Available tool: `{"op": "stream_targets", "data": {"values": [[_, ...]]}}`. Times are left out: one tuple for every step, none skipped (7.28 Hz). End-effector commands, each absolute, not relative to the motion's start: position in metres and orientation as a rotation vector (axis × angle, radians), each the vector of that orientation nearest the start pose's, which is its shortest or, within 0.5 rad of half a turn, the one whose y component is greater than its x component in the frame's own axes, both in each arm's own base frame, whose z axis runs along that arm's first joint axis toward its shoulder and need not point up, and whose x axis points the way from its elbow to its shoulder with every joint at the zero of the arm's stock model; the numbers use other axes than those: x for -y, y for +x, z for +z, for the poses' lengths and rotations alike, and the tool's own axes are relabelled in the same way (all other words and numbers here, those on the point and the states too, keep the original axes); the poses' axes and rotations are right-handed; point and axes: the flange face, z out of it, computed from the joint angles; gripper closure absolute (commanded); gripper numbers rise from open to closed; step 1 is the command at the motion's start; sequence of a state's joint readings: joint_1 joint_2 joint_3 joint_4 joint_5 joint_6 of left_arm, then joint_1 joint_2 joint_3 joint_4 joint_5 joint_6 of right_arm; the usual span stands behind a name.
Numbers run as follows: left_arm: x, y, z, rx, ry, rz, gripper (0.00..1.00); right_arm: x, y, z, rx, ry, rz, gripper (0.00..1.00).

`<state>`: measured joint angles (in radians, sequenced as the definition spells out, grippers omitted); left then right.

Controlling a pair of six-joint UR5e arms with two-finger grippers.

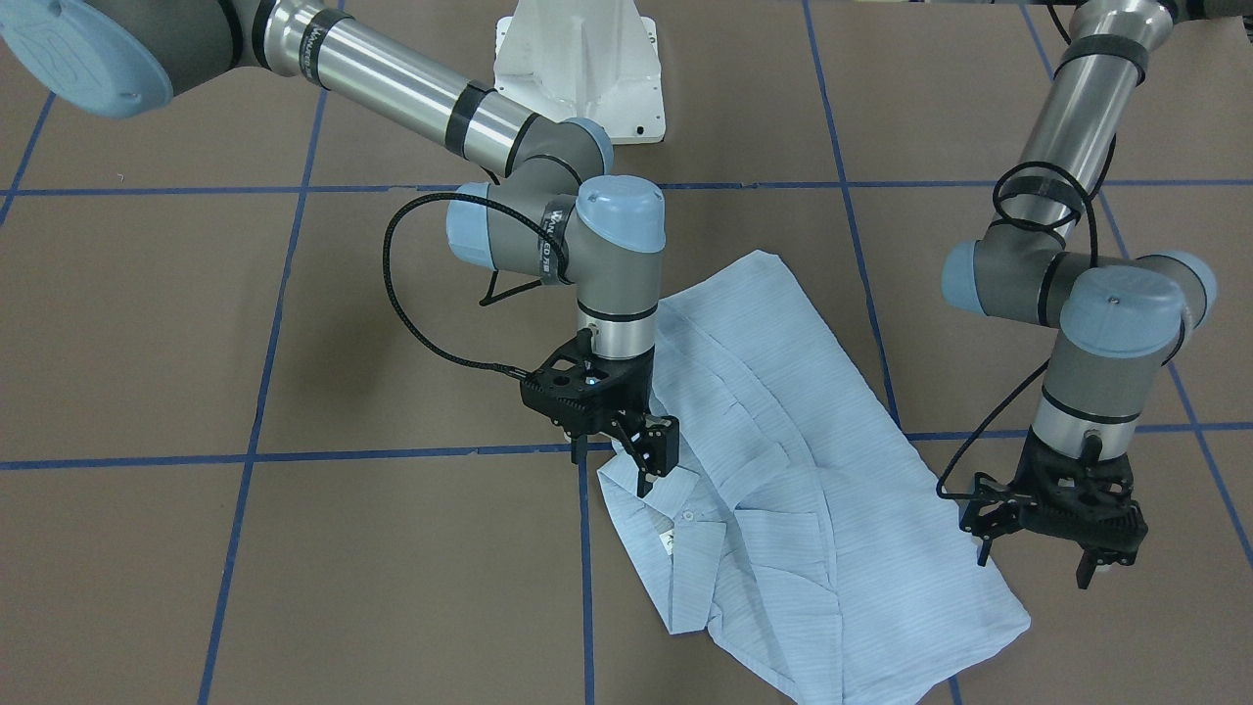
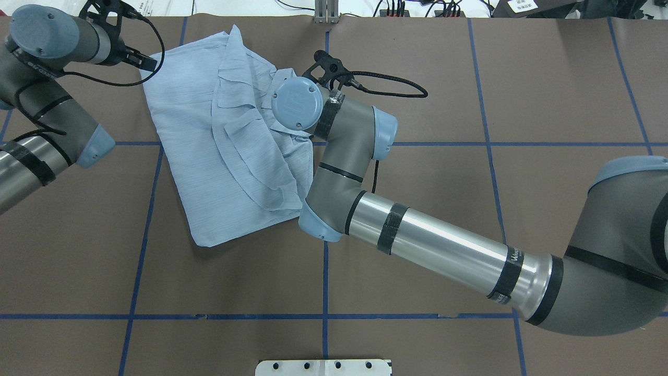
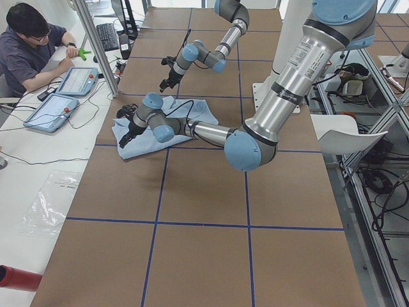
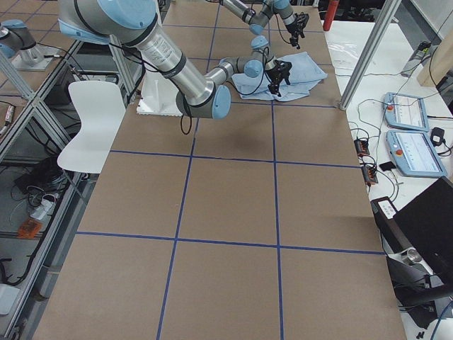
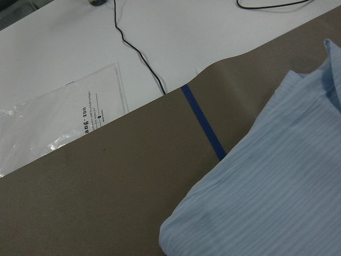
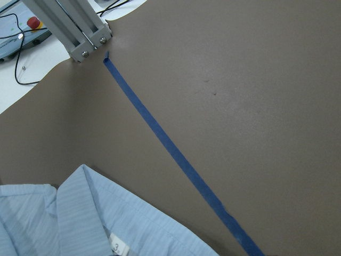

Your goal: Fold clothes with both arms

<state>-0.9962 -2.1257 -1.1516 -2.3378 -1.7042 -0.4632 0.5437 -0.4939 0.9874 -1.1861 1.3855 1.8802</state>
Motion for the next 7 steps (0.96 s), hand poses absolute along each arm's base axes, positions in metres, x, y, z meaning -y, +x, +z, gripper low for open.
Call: {"op": "stream_targets", "data": {"values": [[0.696, 0.308, 0.453, -0.556, 0.722, 0.164, 0.00, 0.570, -0.671, 0.179, 0.881, 0.292, 0.898, 0.18], [0.696, 0.308, 0.453, -0.556, 0.722, 0.164, 0.00, 0.566, -0.678, 0.187, 0.867, 0.290, 0.902, 0.19], [0.696, 0.308, 0.452, -0.557, 0.724, 0.164, 0.00, 0.563, -0.681, 0.189, 0.864, 0.293, 0.901, 0.20], [0.696, 0.307, 0.453, -0.556, 0.723, 0.163, 0.00, 0.561, -0.684, 0.187, 0.865, 0.291, 0.898, 0.21], [0.696, 0.307, 0.454, -0.555, 0.721, 0.163, 0.00, 0.558, -0.687, 0.187, 0.864, 0.294, 0.898, 0.26], [0.696, 0.307, 0.453, -0.556, 0.723, 0.163, 0.00, 0.556, -0.691, 0.185, 0.864, 0.292, 0.894, 0.37], [0.696, 0.307, 0.454, -0.554, 0.722, 0.164, 0.00, 0.552, -0.694, 0.185, 0.862, 0.293, 0.890, 0.50]]}}
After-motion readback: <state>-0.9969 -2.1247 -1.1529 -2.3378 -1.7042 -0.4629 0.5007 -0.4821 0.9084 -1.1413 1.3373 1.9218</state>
